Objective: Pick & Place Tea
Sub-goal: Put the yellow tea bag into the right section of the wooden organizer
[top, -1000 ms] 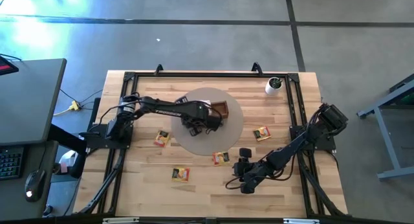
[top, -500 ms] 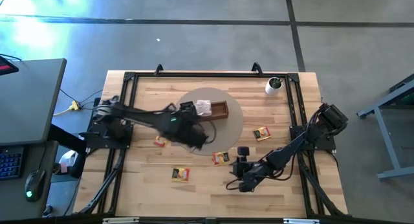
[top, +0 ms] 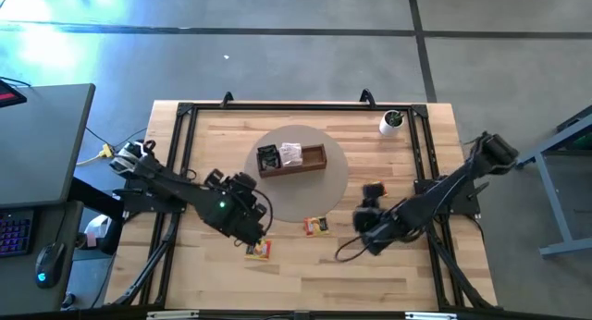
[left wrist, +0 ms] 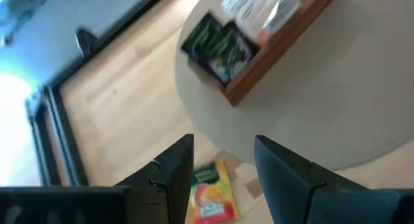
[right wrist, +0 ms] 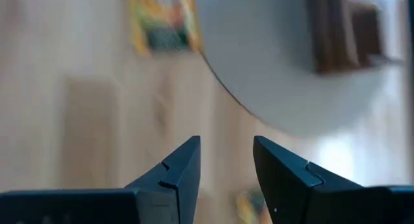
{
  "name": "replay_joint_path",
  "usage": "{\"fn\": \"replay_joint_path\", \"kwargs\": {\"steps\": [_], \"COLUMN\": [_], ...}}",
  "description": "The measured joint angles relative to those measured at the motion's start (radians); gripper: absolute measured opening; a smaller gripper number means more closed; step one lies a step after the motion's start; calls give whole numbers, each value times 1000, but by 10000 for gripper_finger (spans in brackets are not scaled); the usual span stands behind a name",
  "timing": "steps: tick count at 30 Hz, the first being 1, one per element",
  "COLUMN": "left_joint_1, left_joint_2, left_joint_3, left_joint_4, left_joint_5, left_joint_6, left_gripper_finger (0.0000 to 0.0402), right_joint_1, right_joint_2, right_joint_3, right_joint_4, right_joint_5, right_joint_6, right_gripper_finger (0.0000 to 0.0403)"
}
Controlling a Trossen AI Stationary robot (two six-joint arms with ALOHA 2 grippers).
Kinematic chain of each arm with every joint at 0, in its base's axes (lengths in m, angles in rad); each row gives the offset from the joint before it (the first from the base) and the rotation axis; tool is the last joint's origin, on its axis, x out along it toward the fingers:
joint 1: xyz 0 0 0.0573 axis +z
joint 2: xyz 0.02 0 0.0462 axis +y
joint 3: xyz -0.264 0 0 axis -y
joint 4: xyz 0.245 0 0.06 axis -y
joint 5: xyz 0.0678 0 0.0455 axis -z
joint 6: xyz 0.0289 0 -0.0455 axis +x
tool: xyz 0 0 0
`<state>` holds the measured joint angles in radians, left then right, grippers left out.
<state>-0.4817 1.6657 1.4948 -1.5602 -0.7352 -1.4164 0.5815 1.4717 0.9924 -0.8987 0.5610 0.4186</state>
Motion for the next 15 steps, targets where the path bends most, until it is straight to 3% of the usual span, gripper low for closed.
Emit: {"fn": "replay_joint_path", "kwargs": {"steps": [4,9,15], "left_joint_1": [-15,-17,-16], "left_joint_2": [-5,-2,-1], "left_joint_3": [-113,-222,-242], "left_joint_4": [163,488,635], "left_joint_5": [50,141,158], "left_joint_6": [-55,45,136], "left_gripper_finger": [159,159,159], "right_joint_1": [-54,-175,-352], "right_joint_2": [-128,-301,-314], "right_joint_3": [-87,-251,-255], "right_joint_4": [-122,-55,83], "right_joint_5": [-7,-92,-214], "right_joint_6": [18,-40,-105], "right_gripper_finger": [139,139,143]}}
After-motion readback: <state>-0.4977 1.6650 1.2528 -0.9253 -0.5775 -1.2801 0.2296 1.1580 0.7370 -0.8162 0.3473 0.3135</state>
